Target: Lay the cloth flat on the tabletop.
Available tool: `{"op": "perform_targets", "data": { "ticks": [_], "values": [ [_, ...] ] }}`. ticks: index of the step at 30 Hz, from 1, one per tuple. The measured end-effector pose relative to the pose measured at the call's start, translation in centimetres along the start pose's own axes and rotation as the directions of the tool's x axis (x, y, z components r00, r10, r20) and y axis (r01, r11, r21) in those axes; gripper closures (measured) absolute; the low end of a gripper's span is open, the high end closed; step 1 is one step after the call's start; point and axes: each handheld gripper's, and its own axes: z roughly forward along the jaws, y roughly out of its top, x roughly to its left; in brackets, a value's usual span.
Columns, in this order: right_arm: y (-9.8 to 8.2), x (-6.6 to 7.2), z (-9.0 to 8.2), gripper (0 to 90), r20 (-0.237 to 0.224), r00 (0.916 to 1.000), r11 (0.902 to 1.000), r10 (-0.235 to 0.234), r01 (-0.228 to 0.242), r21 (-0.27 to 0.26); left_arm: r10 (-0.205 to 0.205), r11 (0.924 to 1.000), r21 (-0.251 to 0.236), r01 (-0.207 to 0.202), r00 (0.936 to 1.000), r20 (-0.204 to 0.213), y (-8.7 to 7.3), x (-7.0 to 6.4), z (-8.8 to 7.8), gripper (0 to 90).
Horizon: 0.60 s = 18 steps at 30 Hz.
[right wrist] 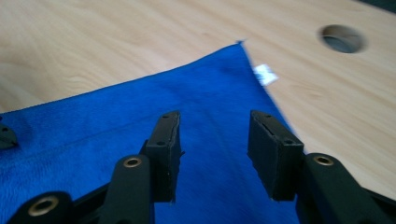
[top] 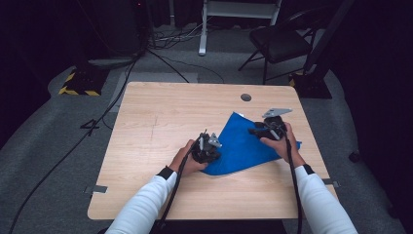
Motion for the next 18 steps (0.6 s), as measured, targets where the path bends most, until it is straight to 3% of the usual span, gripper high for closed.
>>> {"op": "perform_targets", "data": {
  "ticks": [5, 10, 16, 18],
  "values": [
    [0.7, 2.5, 2.8, 52.3, -0.044, 0.9977, 0.9967, -0.052, 0.054, 0.060, 0.011, 0.9999, 0.007, -0.011, 0.9999, -0.005, -0.8, -1.6, -0.6, 86.6],
    [1.4, 4.3, 4.4, 49.9, -0.074, 0.9956, 0.9962, -0.057, 0.061, 0.062, 0.011, 0.9998, 0.017, -0.011, 0.9999, 0.003, -1.4, -3.0, -1.2, 83.9],
    [1.4, 5.3, 5.9, 47.4, -0.088, 0.9936, 0.9912, -0.070, 0.079, 0.106, 0.032, 0.9994, 0.014, -0.032, 0.9994, 0.012, -2.2, -4.3, -1.7, 81.5],
    [1.4, 5.5, 6.4, 52.5, -0.102, 0.9920, 0.9886, -0.075, 0.087, 0.123, 0.036, 0.9993, 0.008, -0.036, 0.9993, 0.010, -2.3, -4.4, -1.7, 81.5]
  ]
}}
